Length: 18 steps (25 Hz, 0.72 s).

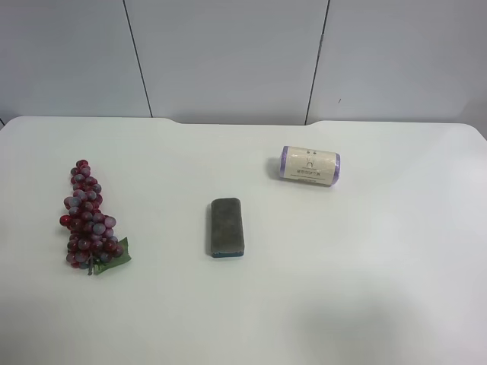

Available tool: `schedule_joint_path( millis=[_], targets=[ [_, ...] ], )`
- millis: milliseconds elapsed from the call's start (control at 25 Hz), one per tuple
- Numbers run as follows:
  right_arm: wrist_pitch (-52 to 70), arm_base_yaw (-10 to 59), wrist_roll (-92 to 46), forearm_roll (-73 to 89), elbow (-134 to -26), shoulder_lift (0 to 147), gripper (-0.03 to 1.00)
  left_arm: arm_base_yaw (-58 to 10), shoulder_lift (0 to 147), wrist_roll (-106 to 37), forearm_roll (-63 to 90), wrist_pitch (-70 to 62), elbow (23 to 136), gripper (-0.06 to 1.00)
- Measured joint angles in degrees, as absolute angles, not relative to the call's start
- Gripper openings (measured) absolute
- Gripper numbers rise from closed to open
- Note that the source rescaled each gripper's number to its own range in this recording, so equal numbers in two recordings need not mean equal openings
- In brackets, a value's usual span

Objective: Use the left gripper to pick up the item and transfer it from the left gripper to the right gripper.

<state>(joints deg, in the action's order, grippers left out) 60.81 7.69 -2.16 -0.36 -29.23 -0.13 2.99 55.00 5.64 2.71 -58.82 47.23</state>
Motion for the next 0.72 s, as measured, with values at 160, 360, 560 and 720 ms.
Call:
schedule_joint_path(
  millis=[160, 360, 560, 720],
  targets=[
    [60.81, 7.69, -2.16, -0.36, -29.23, -0.13, 1.00, 2.99, 66.19, 8.12, 3.25, -57.54, 49.19, 1.00],
    [60.81, 7.69, -2.16, -0.36, -29.23, -0.13, 1.00, 2.91, 75.68, 11.18, 6.43, -56.26, 50.76, 1.00],
    [60.81, 7.69, -2.16, -0.36, -29.23, -0.13, 1.00, -0.63, 81.24, 15.17, 8.01, -51.28, 50.89, 1.00],
    [60.81, 7.69, -2.16, -0.36, -29.23, -0.13, 1.00, -4.23, 85.66, 17.61, 9.73, -47.23, 50.89, 1.00]
  ],
)
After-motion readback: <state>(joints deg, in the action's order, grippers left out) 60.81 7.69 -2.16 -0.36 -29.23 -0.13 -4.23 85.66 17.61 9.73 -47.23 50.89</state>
